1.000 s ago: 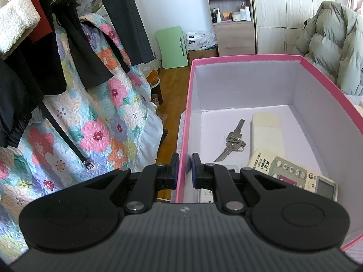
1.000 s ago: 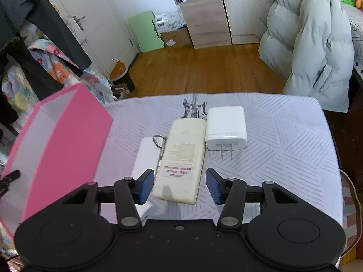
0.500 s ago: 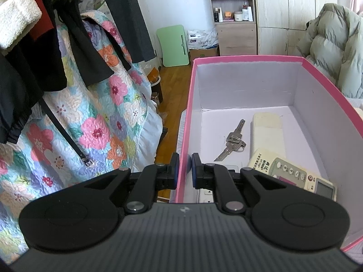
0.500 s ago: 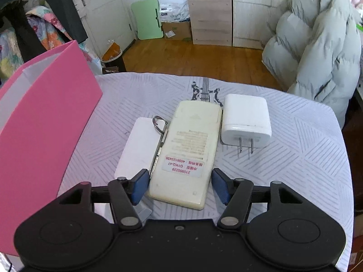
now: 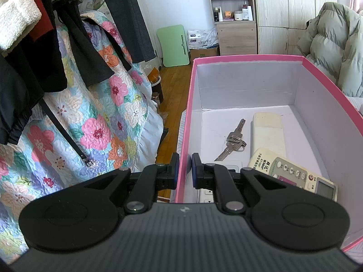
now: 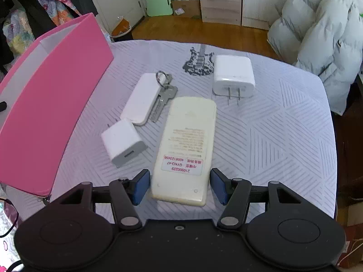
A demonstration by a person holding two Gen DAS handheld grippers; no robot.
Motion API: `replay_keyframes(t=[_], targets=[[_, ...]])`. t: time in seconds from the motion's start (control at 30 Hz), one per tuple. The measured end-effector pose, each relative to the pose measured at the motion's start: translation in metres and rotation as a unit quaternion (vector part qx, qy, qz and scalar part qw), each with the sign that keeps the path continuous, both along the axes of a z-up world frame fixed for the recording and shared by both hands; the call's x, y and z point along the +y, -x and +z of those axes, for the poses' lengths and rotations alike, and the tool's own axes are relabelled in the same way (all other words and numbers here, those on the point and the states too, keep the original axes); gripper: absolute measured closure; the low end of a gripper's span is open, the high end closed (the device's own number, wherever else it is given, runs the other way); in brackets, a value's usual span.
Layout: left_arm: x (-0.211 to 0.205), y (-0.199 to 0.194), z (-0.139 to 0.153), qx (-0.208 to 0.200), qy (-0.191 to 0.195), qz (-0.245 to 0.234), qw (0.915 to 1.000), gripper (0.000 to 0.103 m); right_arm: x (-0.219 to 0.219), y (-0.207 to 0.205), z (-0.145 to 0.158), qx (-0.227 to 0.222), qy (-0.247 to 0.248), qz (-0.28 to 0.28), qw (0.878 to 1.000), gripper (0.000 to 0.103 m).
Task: Organize rigid objects
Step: 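Grasp the cream remote with the red label with the right gripper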
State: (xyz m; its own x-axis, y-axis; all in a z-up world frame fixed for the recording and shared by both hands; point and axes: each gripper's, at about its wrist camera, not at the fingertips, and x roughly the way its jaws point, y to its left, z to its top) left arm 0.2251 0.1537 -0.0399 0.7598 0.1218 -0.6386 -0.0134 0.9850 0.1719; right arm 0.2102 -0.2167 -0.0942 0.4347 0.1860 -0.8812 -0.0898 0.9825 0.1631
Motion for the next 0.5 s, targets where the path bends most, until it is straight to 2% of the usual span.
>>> replay_keyframes(t=[0.13, 0.23, 0.3, 0.33, 0.43, 0.5], targets=[[0.0, 0.001, 0.0, 0.0, -0.002, -0.001, 1.0, 0.093, 0.0, -0.016, -0.002, -0.004, 0.006, -0.01, 1.0, 0.039], [0.0, 0.001, 0.0, 0.0, -0.001, 0.0, 1.0, 0.093, 0.007, -0.035, -0.007, -0.019, 0.028, 0.005, 0.999, 0.035], [0.0, 0.001, 0.0, 0.0, 0.0, 0.0, 1.0, 0.093, 0.011, -0.049, -0.009, -0.027, 0.045, 0.004, 0.999, 0.035], [0.0, 0.001, 0.0, 0.0, 0.0, 0.0, 1.0, 0.093, 0.011, -0.053, -0.009, -0.031, 0.05, 0.002, 0.998, 0.038], [0.001, 0.001, 0.0, -0.001, 0.0, 0.0, 1.0, 0.093, 0.009, -0.055, -0.007, -0.04, 0.046, -0.009, 0.998, 0.04], [0.0, 0.001, 0.0, 0.0, 0.003, 0.0, 1.0, 0.093, 0.007, -0.045, 0.0, -0.06, 0.037, -0.014, 0.997, 0.04]])
